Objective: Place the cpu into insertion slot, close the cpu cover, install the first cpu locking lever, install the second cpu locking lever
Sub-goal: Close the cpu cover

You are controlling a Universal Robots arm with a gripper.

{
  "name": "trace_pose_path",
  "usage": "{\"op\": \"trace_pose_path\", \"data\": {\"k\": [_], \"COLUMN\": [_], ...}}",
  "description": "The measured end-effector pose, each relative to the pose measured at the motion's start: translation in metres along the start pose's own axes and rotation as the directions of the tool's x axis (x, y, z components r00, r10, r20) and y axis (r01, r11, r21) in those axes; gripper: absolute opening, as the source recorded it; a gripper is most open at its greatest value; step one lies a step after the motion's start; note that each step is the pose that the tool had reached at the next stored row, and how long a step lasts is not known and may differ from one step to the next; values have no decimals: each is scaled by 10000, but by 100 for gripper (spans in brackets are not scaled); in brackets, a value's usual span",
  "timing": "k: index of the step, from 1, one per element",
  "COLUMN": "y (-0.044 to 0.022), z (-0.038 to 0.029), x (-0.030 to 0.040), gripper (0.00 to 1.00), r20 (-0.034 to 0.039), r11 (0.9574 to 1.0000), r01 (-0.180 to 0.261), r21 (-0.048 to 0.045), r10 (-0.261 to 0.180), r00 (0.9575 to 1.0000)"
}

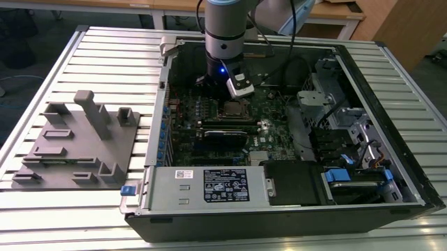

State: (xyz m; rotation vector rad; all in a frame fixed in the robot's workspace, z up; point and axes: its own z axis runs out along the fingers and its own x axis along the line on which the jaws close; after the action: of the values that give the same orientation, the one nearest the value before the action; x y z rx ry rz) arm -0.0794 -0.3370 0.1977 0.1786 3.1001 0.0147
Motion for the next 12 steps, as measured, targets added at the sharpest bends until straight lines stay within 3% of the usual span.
{"op": "trace_pose_path", "data": {"k": [7, 12], "y": [1, 1], "z": [-100, -120], "x": [-3, -4], "gripper": [10, 10], "r20": [-3, -3], "r11": [10000, 10000], "r01": [0, 0], "r21": [5, 5], "r10": [0, 0], "r00": [10000, 10000]}}
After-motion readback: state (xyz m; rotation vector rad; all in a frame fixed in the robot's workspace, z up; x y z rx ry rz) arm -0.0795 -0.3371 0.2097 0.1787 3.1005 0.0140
